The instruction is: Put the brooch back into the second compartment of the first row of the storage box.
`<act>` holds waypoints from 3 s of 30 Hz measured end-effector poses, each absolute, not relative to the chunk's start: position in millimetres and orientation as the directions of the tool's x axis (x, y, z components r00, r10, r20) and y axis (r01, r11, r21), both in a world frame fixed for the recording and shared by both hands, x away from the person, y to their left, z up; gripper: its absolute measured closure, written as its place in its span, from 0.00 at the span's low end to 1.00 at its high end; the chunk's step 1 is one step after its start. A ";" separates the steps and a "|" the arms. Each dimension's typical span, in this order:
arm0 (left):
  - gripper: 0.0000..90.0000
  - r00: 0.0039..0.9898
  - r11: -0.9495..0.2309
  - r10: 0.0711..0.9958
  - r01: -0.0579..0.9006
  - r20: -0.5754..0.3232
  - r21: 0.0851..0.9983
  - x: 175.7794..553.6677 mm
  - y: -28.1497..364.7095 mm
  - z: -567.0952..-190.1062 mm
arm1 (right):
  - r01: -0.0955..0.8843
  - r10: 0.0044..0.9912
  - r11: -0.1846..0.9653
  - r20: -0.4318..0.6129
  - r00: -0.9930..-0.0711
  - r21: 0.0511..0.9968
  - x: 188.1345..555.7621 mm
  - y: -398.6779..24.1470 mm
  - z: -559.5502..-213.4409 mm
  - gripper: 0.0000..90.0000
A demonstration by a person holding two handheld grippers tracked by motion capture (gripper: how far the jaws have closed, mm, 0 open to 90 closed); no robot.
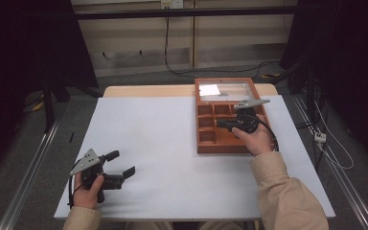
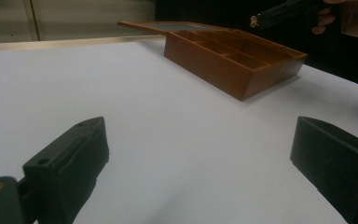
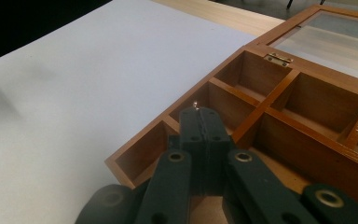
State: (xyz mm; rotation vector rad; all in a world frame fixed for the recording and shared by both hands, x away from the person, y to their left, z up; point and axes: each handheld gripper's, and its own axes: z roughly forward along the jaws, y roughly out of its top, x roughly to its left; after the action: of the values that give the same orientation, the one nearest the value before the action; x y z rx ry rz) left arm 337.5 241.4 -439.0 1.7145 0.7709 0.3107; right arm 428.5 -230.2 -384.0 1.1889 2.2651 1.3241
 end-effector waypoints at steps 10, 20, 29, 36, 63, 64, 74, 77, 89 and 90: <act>0.04 0.747 -0.108 0.636 0.333 -0.193 0.937 337.6 240.7 -439.3 | 0.521 0.765 0.244 0.168 -0.621 0.818 433.8 -232.4 -385.5 1.00; 0.04 0.747 -0.107 0.636 0.334 -0.194 0.937 337.8 240.7 -439.4 | 0.520 0.770 0.236 0.169 -0.615 0.821 439.2 -233.2 -384.5 1.00; 0.04 0.747 -0.106 0.636 0.334 -0.195 0.937 337.9 240.7 -439.4 | 0.523 0.776 0.232 0.169 -0.608 0.820 442.7 -234.2 -384.9 1.00; 0.04 0.747 -0.106 0.635 0.335 -0.196 0.936 338.0 240.3 -439.5 | 0.526 0.783 0.222 0.171 -0.598 0.821 445.1 -236.6 -385.7 1.00; 0.04 0.750 -0.106 0.631 0.336 -0.198 0.936 338.5 239.8 -439.8 | 0.528 0.800 0.219 0.159 -0.579 0.821 458.3 -237.4 -383.6 1.00; 0.04 0.751 -0.106 0.630 0.336 -0.198 0.936 338.5 239.8 -439.8 | 0.526 0.799 0.219 0.159 -0.579 0.822 459.0 -237.2 -383.0 1.00; 0.04 0.752 -0.105 0.628 0.336 -0.200 0.936 338.7 239.5 -440.0 | 0.533 0.811 0.204 0.163 -0.562 0.821 464.0 -240.0 -386.3 1.00; 0.04 0.753 -0.106 0.627 0.336 -0.199 0.936 338.9 239.5 -440.0 | 0.533 0.814 0.199 0.165 -0.558 0.823 466.1 -241.5 -387.6 1.00; 0.04 0.754 -0.108 0.626 0.338 -0.200 0.935 339.0 238.8 -440.3 | 0.541 0.824 0.182 0.173 -0.540 0.821 472.5 -244.5 -393.6 1.00; 0.04 0.754 -0.107 0.626 0.338 -0.201 0.935 339.0 238.8 -440.3 | 0.542 0.824 0.180 0.175 -0.538 0.821 472.9 -244.6 -393.8 1.00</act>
State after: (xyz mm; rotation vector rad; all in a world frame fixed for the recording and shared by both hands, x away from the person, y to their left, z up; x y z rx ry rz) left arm 339.0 238.8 -440.3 1.7133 0.7672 0.2890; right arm 472.9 -244.6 -393.8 1.3004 2.1527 1.2923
